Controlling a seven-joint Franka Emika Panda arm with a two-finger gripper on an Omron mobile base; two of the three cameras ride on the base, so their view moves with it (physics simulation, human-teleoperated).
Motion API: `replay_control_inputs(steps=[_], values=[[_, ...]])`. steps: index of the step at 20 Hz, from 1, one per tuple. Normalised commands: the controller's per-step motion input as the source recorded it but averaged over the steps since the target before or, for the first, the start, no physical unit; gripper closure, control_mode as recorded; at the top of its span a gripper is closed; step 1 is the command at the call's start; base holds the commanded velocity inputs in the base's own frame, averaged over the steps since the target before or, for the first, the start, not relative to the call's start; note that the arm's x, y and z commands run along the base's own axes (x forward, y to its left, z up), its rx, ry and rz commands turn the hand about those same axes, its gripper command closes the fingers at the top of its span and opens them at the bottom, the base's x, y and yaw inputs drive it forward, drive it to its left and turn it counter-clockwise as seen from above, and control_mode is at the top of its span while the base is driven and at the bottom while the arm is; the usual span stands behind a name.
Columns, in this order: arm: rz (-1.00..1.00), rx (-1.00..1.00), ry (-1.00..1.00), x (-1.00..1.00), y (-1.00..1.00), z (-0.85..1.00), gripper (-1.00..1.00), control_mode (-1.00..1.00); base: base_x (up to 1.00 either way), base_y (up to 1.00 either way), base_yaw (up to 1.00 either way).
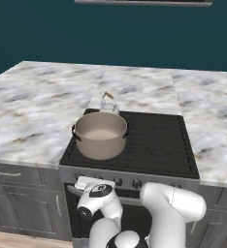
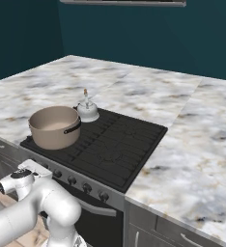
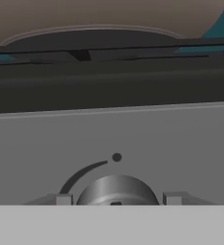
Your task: Pick the kettle from the cabinet and place it on a stove burner. Then pick the pot from the counter and place it on another stove burner. Finally, turn both burners on.
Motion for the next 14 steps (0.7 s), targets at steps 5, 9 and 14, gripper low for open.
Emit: replay_control_inputs(steps=[5, 9, 14], values=[[0.0, -0.09, 0.0, 0.0, 0.11, 0.0, 1.0, -1.0, 0.0, 0.0, 0.0], [0.0, -0.01, 0.0, 0.0, 0.09, -0.03, -1.0, -1.0, 0.0, 0.0, 0.0], [-0.01, -0.01, 0.0, 0.0, 0.03, 0.0, -1.0, -1.0, 0.0, 0.0, 0.0]])
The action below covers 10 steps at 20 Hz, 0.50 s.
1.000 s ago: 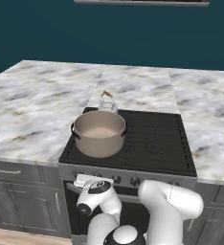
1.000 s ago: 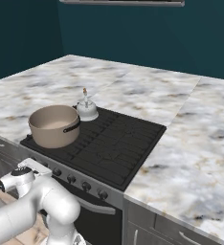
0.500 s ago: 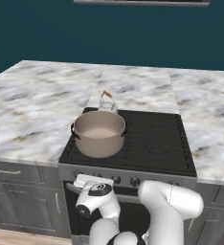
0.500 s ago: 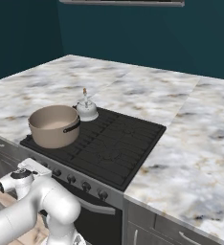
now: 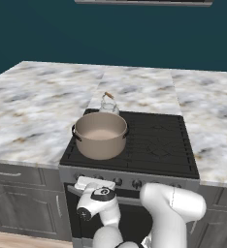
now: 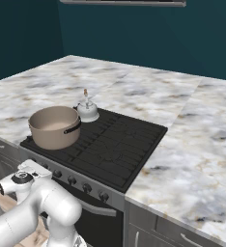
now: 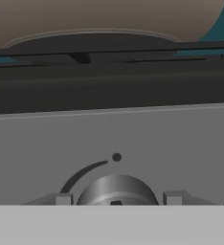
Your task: Pick the kettle from the cabinet and place it on a stove burner. Then pick the pot from the counter and place it on another stove burner. Finally, turn both burners on.
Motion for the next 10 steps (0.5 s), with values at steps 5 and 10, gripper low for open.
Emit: replay_control_inputs(steps=[5, 10], values=[[-0.02, -0.07, 0.0, 0.0, 0.14, 0.0, -1.0, -1.0, 0.0, 0.0, 0.0], [-0.04, -0.11, 0.0, 0.0, 0.23, 0.0, -1.0, -1.0, 0.0, 0.0, 0.0]])
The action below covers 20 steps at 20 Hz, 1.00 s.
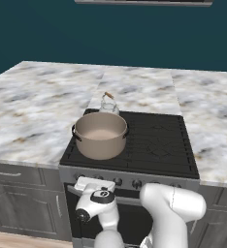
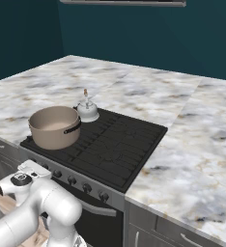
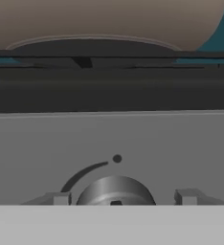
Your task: Pick the kettle from the cabinet and place it on a stove burner. Then pick the pot from the counter and place it on another stove burner. Finally, turn both burners on.
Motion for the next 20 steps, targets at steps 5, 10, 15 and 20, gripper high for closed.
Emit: replay_control_inputs(steps=[5, 10, 15, 20], values=[[-0.07, -0.11, 0.0, 0.03, 0.3, 0.0, -1.0, -1.0, 0.0, 0.0, 0.0], [-0.07, -0.06, 0.0, 0.0, 0.25, -0.05, -1.0, -1.0, 0.0, 0.0, 0.0], [-0.06, -0.06, 0.01, 0.0, 0.26, -0.12, -1.0, -1.0, 0.0, 0.0, 0.0], [-0.04, -0.06, 0.03, 0.01, 0.26, -0.15, -1.0, -1.0, 0.0, 0.0, 0.0]])
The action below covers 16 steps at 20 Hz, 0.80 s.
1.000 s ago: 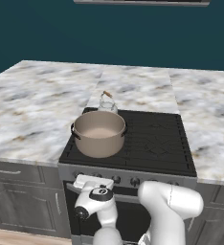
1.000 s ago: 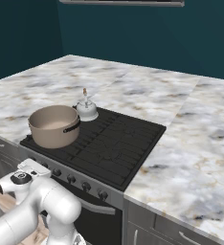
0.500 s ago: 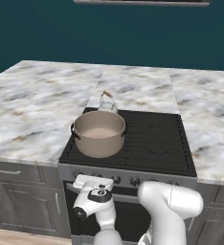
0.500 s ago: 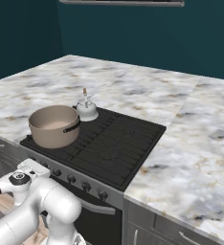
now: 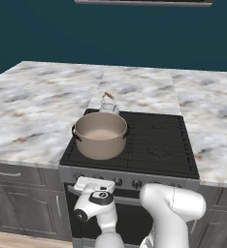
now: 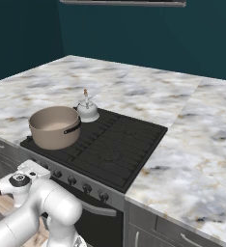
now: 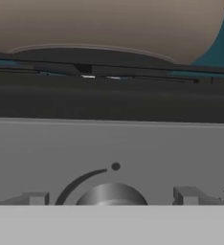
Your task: Pick the kettle from the cabinet and place it on a stove burner. Then pick the pot from the counter and place it on another stove burner. Finally, turn both burners on.
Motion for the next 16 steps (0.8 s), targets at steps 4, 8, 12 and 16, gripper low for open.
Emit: replay_control_inputs(steps=[4, 8, 12, 16], values=[[-0.02, -0.1, 0.03, 0.06, 0.33, -0.14, -1.0, -1.0, 0.0, 0.0, 0.0], [-0.02, -0.1, 0.0, -0.02, 0.38, -0.04, -1.0, -1.0, 0.0, 0.0, 0.0], [-0.01, -0.11, 0.0, -0.09, 0.33, -0.03, -1.0, -1.0, 0.0, 0.0, 0.0], [-0.01, -0.17, 0.0, -0.01, 0.49, -0.06, -1.0, -1.0, 0.0, 0.0, 0.0]])
